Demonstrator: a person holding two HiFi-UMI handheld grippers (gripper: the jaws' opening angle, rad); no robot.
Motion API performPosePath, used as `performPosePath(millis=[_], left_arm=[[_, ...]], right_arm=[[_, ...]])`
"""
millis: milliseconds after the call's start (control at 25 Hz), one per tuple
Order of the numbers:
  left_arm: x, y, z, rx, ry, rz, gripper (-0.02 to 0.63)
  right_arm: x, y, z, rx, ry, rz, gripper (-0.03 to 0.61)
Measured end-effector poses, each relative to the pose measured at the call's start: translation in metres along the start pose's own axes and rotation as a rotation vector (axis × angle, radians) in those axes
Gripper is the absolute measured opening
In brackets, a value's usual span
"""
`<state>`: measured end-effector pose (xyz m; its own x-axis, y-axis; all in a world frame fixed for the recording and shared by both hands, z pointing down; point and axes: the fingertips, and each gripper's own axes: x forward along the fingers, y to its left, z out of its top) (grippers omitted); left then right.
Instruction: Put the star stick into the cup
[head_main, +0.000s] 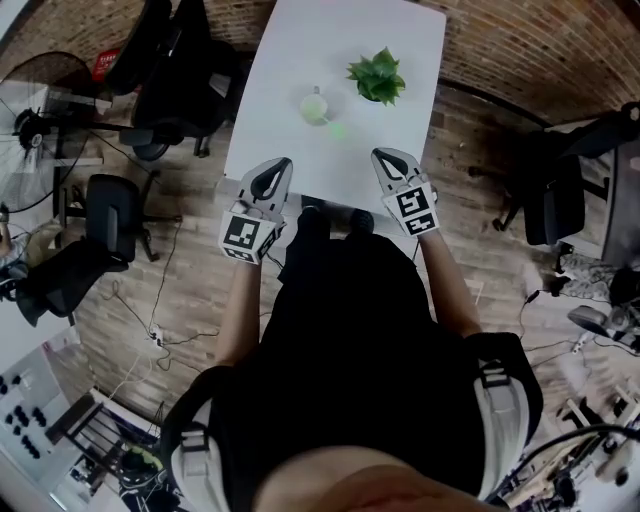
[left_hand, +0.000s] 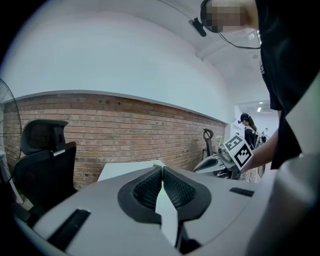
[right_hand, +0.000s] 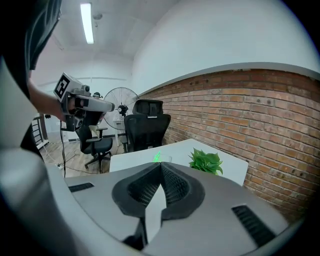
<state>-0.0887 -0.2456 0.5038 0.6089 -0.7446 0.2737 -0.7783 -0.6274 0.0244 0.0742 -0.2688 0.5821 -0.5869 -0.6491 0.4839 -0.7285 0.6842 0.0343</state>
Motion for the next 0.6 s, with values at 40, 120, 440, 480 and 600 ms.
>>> performPosePath(millis=[40, 120, 440, 480, 600], left_arm=[[0.001, -0.005, -0.001, -0.003, 0.0, 0.007, 0.026], [0.002, -0.016, -0.002, -0.007, -0.003, 0.019, 0.026], [-0.003, -0.041, 0.0, -0.018, -0.012, 0.064, 0.026], [-0.003, -0.042, 0.001, -0.019, -0.012, 0.069, 0.026], [-0.004, -0.046, 0.004, -0.017, -0.015, 0.082, 0.026]], right_arm=[[-0.003, -0.001, -0.003, -0.003, 0.001, 0.007, -0.003], [-0.009, -0.004, -0.009, -0.011, 0.005, 0.02, -0.003], [-0.027, -0.016, -0.012, -0.041, -0.005, 0.041, -0.003], [-0.028, -0.017, -0.011, -0.043, -0.008, 0.043, -0.003], [-0.032, -0.02, -0.008, -0.048, -0.018, 0.047, -0.003]])
